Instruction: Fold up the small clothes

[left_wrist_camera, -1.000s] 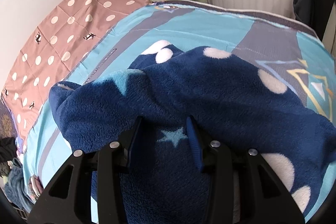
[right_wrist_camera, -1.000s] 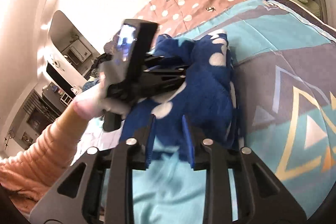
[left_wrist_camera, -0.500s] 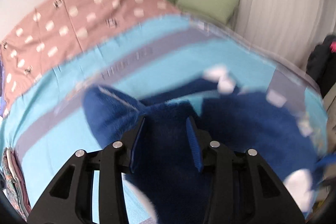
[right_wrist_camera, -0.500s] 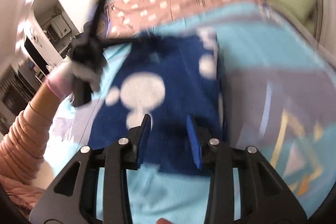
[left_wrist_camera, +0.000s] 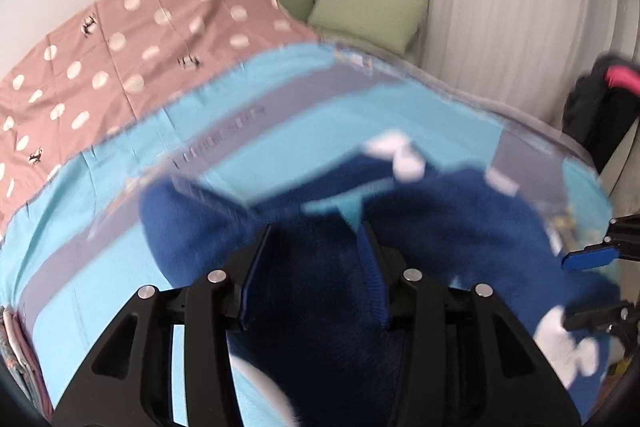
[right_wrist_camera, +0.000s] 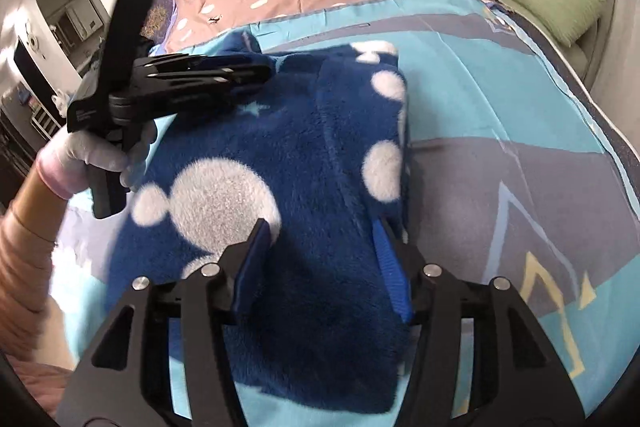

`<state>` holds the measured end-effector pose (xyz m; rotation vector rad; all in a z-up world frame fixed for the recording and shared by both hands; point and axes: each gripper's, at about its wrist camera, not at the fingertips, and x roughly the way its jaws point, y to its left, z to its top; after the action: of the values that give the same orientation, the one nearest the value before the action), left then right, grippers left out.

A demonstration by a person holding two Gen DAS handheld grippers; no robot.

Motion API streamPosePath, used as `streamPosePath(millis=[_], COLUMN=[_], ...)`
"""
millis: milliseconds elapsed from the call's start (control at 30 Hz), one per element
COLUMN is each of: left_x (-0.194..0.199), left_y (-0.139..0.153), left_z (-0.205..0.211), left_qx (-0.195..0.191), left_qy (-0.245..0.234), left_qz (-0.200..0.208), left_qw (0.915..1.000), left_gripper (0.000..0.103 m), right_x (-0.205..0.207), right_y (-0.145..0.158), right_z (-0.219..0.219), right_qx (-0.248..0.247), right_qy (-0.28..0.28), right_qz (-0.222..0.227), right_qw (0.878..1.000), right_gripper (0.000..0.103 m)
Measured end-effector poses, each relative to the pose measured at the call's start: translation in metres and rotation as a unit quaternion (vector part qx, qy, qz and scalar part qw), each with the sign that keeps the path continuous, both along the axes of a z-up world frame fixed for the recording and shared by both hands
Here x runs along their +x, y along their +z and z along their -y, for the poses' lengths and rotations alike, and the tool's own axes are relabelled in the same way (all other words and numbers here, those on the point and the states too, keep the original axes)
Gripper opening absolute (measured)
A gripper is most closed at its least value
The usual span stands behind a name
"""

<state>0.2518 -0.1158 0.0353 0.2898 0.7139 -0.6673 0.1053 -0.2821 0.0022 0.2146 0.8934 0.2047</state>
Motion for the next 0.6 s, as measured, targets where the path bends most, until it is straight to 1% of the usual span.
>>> streamPosePath(millis=[33,67,133,167,200,233,267,300,333,367,400,433,467,533,600], left_x=[0.006,0.01,0.026,0.033,0.039,0.045,0.049,0.054,0.056,0.055,0.054,0.058,0.06,0.06,0.06], left_y=[0.008,0.014,0.018,0.014,0.007,-0.005,-0.019,-0.037,-0.052,-0.062,-0.066,-0.068,-0.068,-0.068,-0.067], left_z=[-0.005,-0.008,-0.017,-0.018,-0.018,-0.016,-0.013,-0.008,-0.005,-0.002,-0.002,-0.001,0.0,0.002,0.001], left_qx=[-0.009,-0.016,-0.036,-0.038,-0.035,-0.023,-0.008,0.008,0.022,0.026,0.014,-0.001,-0.009,0.001,-0.001], left_qy=[0.008,0.014,0.024,0.027,0.027,0.029,0.029,0.028,0.027,0.025,0.025,0.031,0.03,0.015,0.016], left_qz=[0.01,0.012,-0.008,-0.025,-0.037,-0.048,-0.057,-0.061,-0.053,-0.041,-0.035,-0.046,-0.053,-0.048,-0.047], left_qw=[0.9999,0.9997,0.999,0.9986,0.9983,0.9982,0.9979,0.9977,0.998,0.9985,0.999,0.9984,0.9981,0.9987,0.9987], left_gripper=[0.044,0.044,0.042,0.038,0.037,0.036,0.036,0.037,0.037,0.037,0.036,0.036,0.036,0.037,0.037], right_x=[-0.006,0.001,0.013,0.023,0.031,0.04,0.05,0.061,0.071,0.088,0.092,0.089,0.088,0.085,0.083], right_y=[0.014,0.033,0.048,0.055,0.056,0.054,0.045,0.032,0.01,-0.03,-0.051,-0.051,-0.046,-0.043,-0.043], right_z=[-0.001,-0.001,-0.003,-0.007,-0.012,-0.018,-0.026,-0.032,-0.035,-0.036,-0.033,-0.029,-0.025,-0.021,-0.022], right_qx=[-0.005,-0.015,-0.02,-0.016,-0.014,-0.015,-0.026,-0.045,-0.073,-0.094,-0.09,-0.08,-0.069,-0.058,-0.062], right_qy=[-0.002,-0.003,-0.008,-0.007,-0.001,0.007,0.009,0.004,-0.009,-0.02,-0.028,-0.03,-0.034,-0.034,-0.031], right_qz=[0.019,0.05,0.067,0.073,0.075,0.077,0.067,0.049,0.017,-0.03,-0.022,-0.014,-0.017,-0.016,-0.009], right_qw=[1.0,0.999,0.998,0.997,0.997,0.997,0.997,0.998,0.997,0.995,0.995,0.996,0.997,0.998,0.998], right_gripper=[0.055,0.055,0.055,0.055,0.055,0.055,0.055,0.055,0.055,0.055,0.056,0.056,0.056,0.056,0.056])
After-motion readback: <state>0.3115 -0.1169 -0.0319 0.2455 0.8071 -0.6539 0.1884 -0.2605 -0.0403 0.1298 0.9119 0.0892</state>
